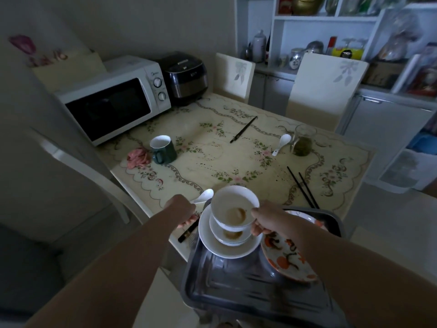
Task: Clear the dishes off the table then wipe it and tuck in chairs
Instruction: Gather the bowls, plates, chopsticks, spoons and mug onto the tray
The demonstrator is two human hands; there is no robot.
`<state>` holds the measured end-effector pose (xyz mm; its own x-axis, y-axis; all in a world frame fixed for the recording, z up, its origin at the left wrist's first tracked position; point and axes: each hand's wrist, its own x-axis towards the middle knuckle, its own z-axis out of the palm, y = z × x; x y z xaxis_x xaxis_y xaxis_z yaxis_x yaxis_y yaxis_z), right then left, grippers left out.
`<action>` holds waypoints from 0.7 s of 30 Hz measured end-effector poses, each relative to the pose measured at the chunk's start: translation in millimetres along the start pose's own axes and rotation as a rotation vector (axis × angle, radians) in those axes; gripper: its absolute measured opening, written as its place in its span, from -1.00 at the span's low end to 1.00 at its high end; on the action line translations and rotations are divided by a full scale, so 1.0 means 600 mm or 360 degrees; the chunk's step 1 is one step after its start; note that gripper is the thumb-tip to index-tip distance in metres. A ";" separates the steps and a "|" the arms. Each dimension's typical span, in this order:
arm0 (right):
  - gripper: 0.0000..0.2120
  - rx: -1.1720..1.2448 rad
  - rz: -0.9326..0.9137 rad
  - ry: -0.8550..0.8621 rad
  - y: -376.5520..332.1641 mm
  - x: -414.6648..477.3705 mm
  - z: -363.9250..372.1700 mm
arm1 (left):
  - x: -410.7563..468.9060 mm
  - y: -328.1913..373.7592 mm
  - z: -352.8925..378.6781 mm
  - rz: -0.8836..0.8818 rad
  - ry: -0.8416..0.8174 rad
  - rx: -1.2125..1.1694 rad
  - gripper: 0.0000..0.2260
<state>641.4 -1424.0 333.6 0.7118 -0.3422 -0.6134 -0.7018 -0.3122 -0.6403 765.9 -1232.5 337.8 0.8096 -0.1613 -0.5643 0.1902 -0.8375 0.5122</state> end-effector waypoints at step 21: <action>-0.71 -0.0617 -0.0079 0.0310 -0.002 0.020 0.007 | 0.045 -0.062 -0.001 0.0056 0.0288 0.0403 -0.76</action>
<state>650.8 -1423.6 325.3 0.7525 -0.4675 -0.4639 -0.6518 -0.6296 -0.4228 781.2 -1205.4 303.8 0.9033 -0.1161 -0.4129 0.0342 -0.9401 0.3392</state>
